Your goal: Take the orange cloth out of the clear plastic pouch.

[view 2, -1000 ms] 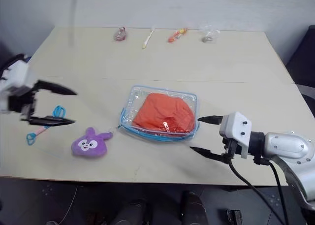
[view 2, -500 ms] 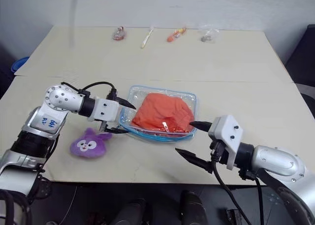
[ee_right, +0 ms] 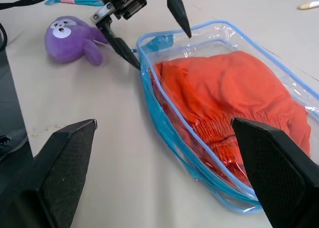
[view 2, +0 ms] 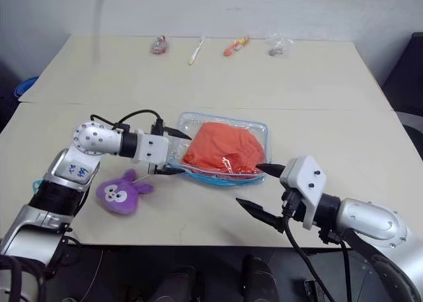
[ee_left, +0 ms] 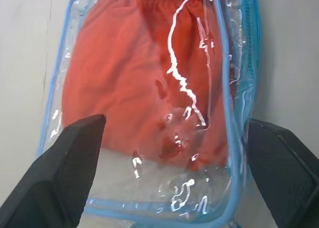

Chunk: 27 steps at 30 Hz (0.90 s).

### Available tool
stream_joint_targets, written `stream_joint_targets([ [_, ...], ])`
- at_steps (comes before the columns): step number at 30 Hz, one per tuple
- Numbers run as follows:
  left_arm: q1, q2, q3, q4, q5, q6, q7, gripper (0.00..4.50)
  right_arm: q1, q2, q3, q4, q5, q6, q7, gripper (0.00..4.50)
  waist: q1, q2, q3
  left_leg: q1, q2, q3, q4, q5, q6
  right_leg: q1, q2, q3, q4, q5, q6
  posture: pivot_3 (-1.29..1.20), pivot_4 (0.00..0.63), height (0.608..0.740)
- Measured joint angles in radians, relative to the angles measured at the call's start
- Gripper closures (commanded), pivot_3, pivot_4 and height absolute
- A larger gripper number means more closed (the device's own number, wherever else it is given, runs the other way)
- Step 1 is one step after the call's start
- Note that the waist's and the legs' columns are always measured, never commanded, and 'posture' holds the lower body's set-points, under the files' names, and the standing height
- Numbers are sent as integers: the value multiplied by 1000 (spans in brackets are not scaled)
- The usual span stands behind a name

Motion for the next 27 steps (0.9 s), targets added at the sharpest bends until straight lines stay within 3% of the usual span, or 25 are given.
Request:
stream_joint_targets([
  [10,24,-19,-5,-13,74,-40,77,30,0,0,30,0,-21,-12,21,9,2,0,0,0,0,-2,0,0,0,0,0,0,0,0,0,0,150,740],
  [21,21,-25,14,-86,-12,116,41,30,4,0,31,0,-40,-20,30,9,1,0,0,0,0,-3,1,0,0,0,0,0,0,0,0,0,150,740],
  [27,8,-36,7,-85,60,79,123,30,9,0,32,2,-57,-28,40,9,1,0,0,0,0,-3,1,0,0,0,0,0,0,0,0,0,150,740],
])
